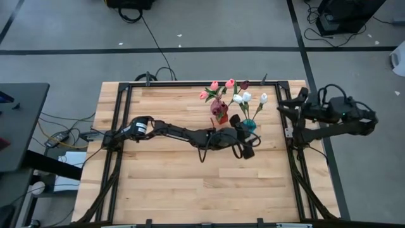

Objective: Sort flowers into vase by color
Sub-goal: Return to Home Position

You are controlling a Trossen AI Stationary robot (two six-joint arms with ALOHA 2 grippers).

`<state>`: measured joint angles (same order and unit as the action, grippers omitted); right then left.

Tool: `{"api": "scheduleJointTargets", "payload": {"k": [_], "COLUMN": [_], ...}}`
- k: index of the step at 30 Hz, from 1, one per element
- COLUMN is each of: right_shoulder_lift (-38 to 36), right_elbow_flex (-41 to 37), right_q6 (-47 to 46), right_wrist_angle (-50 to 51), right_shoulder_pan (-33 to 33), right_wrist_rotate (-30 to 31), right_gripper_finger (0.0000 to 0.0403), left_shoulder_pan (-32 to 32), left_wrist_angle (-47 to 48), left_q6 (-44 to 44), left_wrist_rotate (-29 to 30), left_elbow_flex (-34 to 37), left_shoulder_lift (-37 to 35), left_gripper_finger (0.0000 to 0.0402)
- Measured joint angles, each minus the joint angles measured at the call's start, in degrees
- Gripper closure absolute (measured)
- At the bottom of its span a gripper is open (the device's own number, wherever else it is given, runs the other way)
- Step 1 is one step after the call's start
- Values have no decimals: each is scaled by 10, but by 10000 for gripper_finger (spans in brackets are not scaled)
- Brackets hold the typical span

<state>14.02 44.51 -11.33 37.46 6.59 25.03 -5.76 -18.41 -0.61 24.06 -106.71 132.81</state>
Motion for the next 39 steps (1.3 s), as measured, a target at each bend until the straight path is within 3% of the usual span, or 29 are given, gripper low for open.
{"api": "scheduleJointTargets", "payload": {"k": [5,10,16,24,28,34,39], "right_shoulder_lift": [-56,-96,-138,-138,-138,-138,-137], "right_elbow_flex": [-40,-70,-99,-167,-207,-289,-342], "right_q6": [-20,-26,-23,-6,9,21,51], "right_wrist_angle": [-2,-14,-38,-153,-196,-303,-373], "right_shoulder_pan": [0,0,0,0,0,0,0], "right_wrist_rotate": [10,-10,-23,-34,-58,-69,-67], "right_gripper_finger": [252,252,252,252,252,252,252], "left_shoulder_pan": [-26,-47,-59,-79,-86,-80,-78], "left_wrist_angle": [34,-12,-117,-103,-110,-216,-206], "left_q6": [23,42,58,48,58,53,14], "left_wrist_rotate": [-24,-36,-77,-166,-176,-175,-172], "left_elbow_flex": [18,76,241,411,517,699,805], "left_shoulder_lift": [-19,-62,-166,-322,-424,-567,-668], "left_gripper_finger": [186,188,203,206,206,206,206]}}
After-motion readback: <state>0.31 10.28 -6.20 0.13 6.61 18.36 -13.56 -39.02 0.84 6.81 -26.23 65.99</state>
